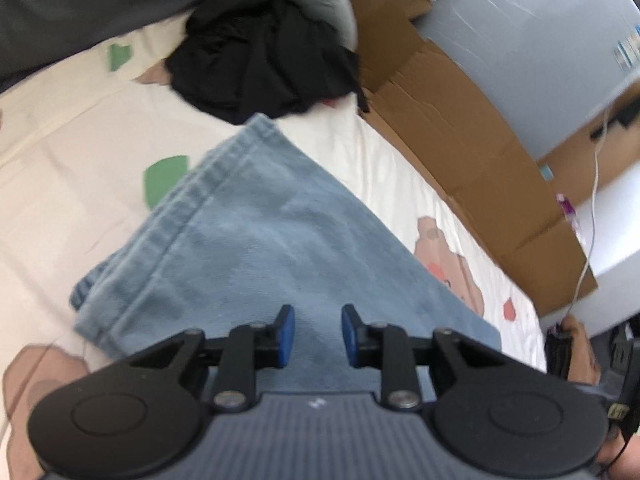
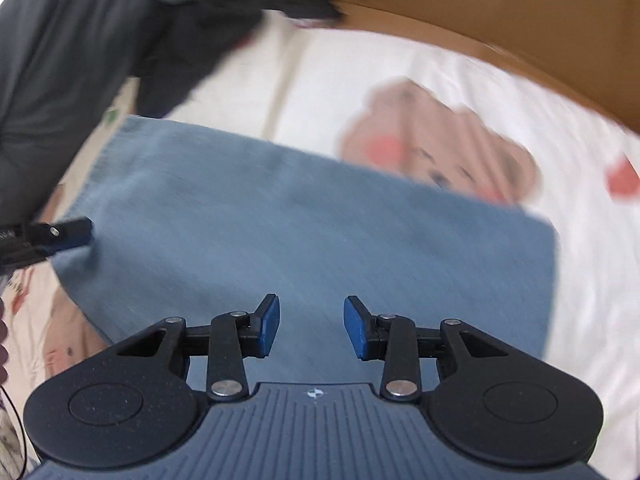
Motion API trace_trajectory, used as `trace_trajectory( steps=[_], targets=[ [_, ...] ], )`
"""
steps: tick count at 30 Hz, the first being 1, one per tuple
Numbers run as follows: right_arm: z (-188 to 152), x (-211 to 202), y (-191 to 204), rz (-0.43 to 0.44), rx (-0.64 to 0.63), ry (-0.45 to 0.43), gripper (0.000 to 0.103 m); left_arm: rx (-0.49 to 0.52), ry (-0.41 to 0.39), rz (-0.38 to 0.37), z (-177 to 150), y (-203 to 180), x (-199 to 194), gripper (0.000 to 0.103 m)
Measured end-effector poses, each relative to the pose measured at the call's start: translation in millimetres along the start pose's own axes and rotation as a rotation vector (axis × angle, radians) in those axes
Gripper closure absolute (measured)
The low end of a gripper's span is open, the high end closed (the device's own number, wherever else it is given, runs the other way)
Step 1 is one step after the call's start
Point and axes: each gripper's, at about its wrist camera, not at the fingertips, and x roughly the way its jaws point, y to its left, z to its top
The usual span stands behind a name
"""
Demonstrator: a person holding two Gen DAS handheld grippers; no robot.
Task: Fold clothes
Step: 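Fold the jeans bundle over and open both tools to release it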
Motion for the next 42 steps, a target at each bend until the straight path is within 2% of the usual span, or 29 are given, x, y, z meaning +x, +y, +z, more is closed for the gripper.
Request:
trace_trajectory(
  steps=[4, 7, 8, 12, 16, 19, 21, 24, 26, 28, 32, 36, 42],
  targets=[
    [-40, -7, -19, -0.089, 0.092, -0.003, 0.06, 0.04, 0.036, -0.002, 1, -8, 21, 0.077],
    [-75, -9, -26, -0.158, 0.151, 0.015, 0.06, 0.028, 0.064, 0.058, 0, -1, 37, 0.091],
    [-86, -11, -27, -0.174, 0.169, 0.014, 0.06, 0.016, 0.068, 0.074, 0, 3, 40, 0.1],
    [-120, -28, -39, -0.199, 0.268, -0.017, 0.06, 0.036, 0.078, 0.12, 1, -3, 38, 0.1],
    [-126, -44, -44, -0.211, 0.309, -0.001, 0.06, 0.067, 0.101, 0.131, 7, -18, 28, 0.088],
    [-122, -61, -48, -0.194, 0.342, -0.001, 0.06, 0.095, 0.135, 0.108, 17, -31, 17, 0.086],
    [-121, -75, -50, -0.171, 0.361, -0.012, 0.06, 0.117, 0.157, 0.11, 28, -42, 4, 0.08],
    [-121, -96, -51, -0.146, 0.384, -0.02, 0.06, 0.179, 0.164, 0.101, 46, -65, -20, 0.07],
    [-119, -110, -51, -0.124, 0.395, -0.026, 0.06, 0.195, 0.149, 0.092, 56, -80, -40, 0.056],
    [-120, -124, -50, -0.114, 0.396, -0.039, 0.059, 0.2, 0.132, 0.086, 65, -93, -59, 0.052],
    [-124, -145, -54, -0.122, 0.444, -0.11, 0.059, 0.227, 0.104, 0.092, 72, -114, -92, 0.044],
    [-130, -158, -60, -0.113, 0.536, -0.187, 0.059, 0.241, 0.114, 0.135, 72, -127, -110, 0.039],
    [-141, -176, -61, -0.07, 0.535, -0.246, 0.055, 0.294, 0.118, 0.178, 65, -143, -134, 0.024]
  ],
)
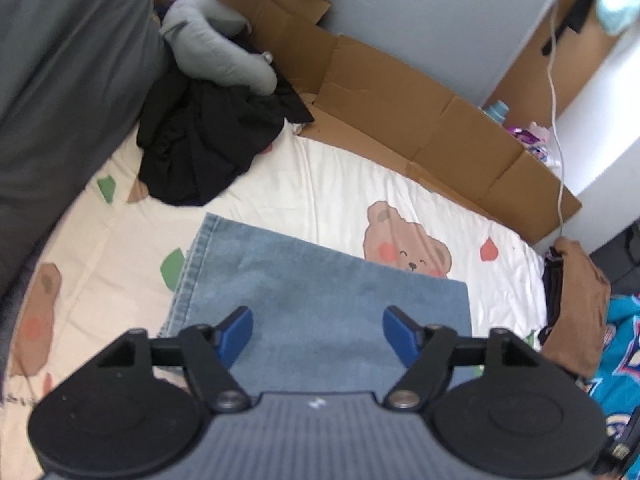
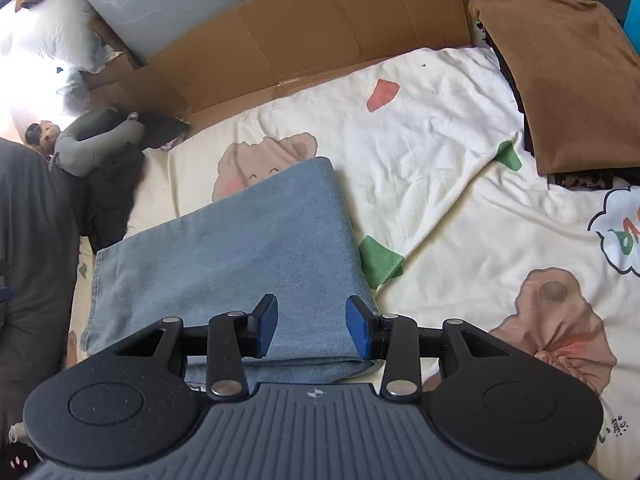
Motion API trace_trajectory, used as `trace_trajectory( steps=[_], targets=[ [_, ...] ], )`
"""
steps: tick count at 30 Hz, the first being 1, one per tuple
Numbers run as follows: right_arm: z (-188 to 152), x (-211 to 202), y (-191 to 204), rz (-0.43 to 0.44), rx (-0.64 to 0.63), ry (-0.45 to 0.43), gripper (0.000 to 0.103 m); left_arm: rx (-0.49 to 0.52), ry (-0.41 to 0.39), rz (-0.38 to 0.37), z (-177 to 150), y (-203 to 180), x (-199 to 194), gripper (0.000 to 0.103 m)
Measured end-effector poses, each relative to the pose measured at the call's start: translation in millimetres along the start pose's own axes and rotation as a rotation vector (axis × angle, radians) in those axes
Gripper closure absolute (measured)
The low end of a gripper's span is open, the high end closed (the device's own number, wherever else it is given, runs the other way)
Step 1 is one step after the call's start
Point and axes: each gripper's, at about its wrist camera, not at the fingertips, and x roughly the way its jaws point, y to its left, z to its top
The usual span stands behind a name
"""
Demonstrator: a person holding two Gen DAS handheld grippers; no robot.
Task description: Fold clothes
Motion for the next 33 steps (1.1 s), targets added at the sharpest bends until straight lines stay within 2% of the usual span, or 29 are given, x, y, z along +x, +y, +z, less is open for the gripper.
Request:
trace_trajectory(
  steps=[8, 11, 13, 19, 24, 29, 33],
  targets=[
    [-14, 6, -32, 0.029, 0.103, -0.008, 0.055, 0.042, 0.012, 0.055, -22, -15, 2, 0.011],
    [-18, 17, -45, 0.039, 0.129, -0.018, 0.052, 0.042, 0.046, 0.084, -31, -17, 13, 0.011],
    [-22, 25, -57, 0.049, 0.159, -0.036, 0.045, 0.047, 0.067, 0.108, -36, -18, 19, 0.011],
    [-42, 46, -93, 0.09, 0.312, -0.071, 0.045, 0.031, 0.093, 0.14, -48, -16, 31, 0.01],
    [-59, 64, -111, 0.109, 0.401, -0.056, 0.045, 0.015, 0.109, 0.147, -54, -14, 36, 0.01],
    [-65, 79, -121, 0.201, 0.521, -0.047, 0.046, 0.025, 0.106, 0.154, -64, -12, 34, 0.01],
    [-61, 97, -114, 0.274, 0.529, 0.0, 0.047, 0.001, 0.126, 0.162, -73, -6, 38, 0.01]
  ],
)
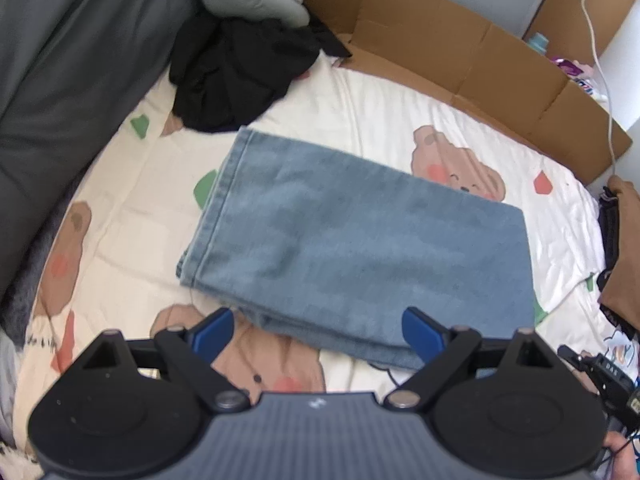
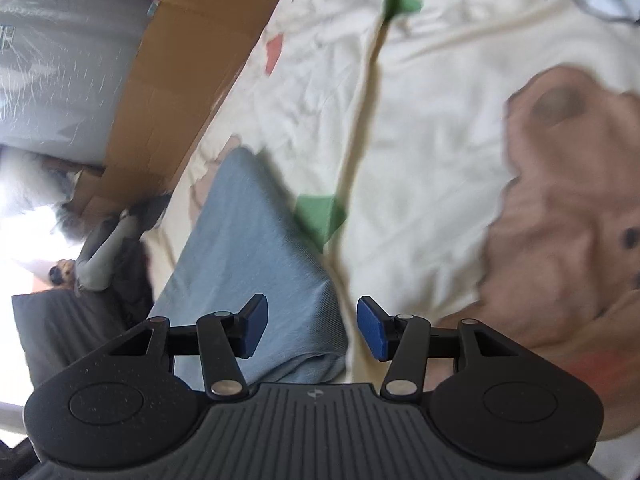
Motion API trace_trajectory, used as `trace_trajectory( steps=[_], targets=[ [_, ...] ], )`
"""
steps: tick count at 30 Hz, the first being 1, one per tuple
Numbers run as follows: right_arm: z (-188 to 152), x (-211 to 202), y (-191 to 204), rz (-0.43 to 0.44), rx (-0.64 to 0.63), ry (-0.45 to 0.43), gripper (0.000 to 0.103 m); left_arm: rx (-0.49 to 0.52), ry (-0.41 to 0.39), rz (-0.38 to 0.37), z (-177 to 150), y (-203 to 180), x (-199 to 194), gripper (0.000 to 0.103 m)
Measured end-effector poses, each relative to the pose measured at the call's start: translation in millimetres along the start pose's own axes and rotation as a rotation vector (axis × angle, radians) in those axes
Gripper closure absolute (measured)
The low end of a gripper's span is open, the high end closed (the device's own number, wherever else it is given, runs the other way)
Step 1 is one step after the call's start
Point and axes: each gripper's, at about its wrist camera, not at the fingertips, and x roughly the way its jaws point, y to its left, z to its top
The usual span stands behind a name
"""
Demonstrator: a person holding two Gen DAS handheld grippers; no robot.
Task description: Fold clothes
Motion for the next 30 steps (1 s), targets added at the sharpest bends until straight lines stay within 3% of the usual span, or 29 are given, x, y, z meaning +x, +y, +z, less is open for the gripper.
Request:
trace_trajectory(
  steps=[5, 8, 10, 12, 14, 16, 19, 23, 27, 30],
  targets=[
    [1, 19, 2, 0.046, 0.032, 0.018, 0.047, -0.017, 0.026, 0.011, -9, 3, 8, 0.01],
    [-2, 28, -1, -0.006, 0.021, 0.038, 0.048, -0.036, 0.038, 0.013, -12, 4, 13, 0.011],
    [-5, 33, -5, -0.03, 0.015, 0.057, 0.054, -0.043, 0.045, 0.014, -14, 4, 16, 0.011],
    [-9, 37, -10, -0.018, 0.04, 0.086, 0.055, -0.041, 0.05, 0.015, -15, 2, 19, 0.011],
    [-13, 42, -16, -0.004, 0.062, 0.115, 0.059, -0.029, 0.053, 0.017, -17, -1, 22, 0.01],
    [-16, 43, -22, 0.024, 0.103, 0.122, 0.078, -0.021, 0.061, 0.018, -18, -4, 27, 0.01],
    [-19, 40, -28, 0.087, 0.137, 0.105, 0.086, -0.013, 0.073, 0.016, -20, -8, 36, 0.01],
    [-21, 38, -35, 0.137, 0.198, 0.098, 0.085, 0.013, 0.082, 0.002, -20, -15, 50, 0.01],
    [-18, 46, -39, 0.164, 0.229, 0.112, 0.071, 0.02, 0.081, -0.032, -18, -23, 68, 0.016],
    [-15, 54, -42, 0.194, 0.244, 0.121, 0.069, 0.027, 0.082, -0.079, -17, -30, 81, 0.022]
  ],
)
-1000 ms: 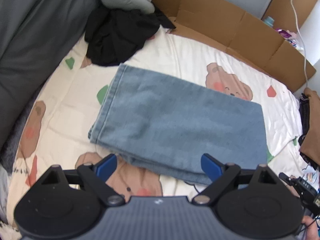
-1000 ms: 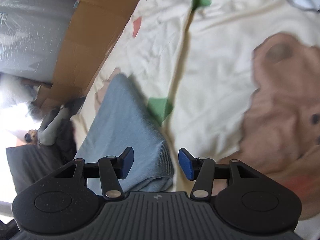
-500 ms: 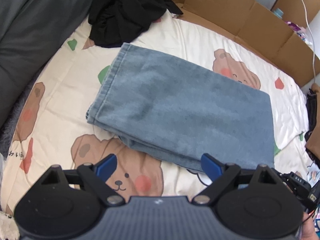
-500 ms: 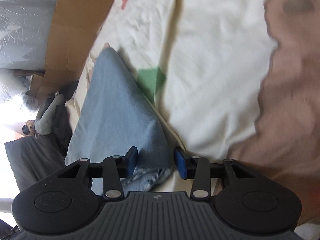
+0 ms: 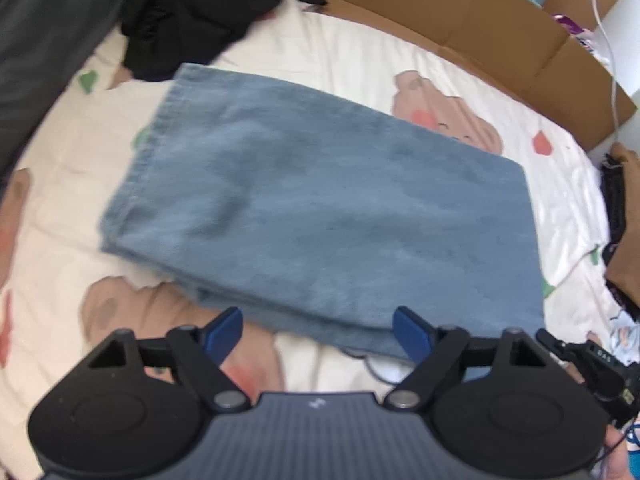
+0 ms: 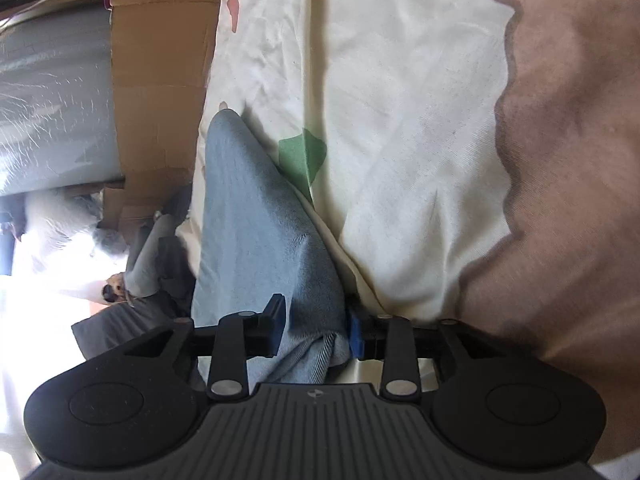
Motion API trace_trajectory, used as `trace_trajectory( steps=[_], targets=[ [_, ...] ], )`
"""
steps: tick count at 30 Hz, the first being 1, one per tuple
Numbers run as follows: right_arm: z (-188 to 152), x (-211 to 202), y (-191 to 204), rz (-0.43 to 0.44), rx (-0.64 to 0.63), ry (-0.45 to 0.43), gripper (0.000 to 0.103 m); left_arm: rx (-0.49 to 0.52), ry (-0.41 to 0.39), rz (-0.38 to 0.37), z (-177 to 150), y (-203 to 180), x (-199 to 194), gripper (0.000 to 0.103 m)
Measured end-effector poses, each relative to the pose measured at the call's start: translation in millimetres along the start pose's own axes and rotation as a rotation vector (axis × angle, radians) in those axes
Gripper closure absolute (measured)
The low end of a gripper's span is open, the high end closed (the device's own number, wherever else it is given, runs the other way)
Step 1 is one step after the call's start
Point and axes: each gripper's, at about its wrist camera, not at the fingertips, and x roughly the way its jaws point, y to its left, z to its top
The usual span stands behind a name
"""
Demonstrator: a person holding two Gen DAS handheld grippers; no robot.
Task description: Fold clothes
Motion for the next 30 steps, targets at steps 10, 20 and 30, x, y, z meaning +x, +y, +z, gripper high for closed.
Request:
trace_trajectory(
  steps=[10, 20, 30],
  targets=[
    [5, 5, 10, 0.031, -0.071, 0.015, 0.084, 0.038, -0.011, -0.091, 14, -25, 49, 0.042],
    [8, 1, 24, 0.042, -0.096, 0.022, 0.073, -0.019, 0.002, -0.099, -1, -12, 98, 0.075],
    [49, 36, 34, 0.055, -0.133, 0.059, 0.057, -0.016, -0.011, -0.108, -13, -9, 94, 0.082]
  ],
)
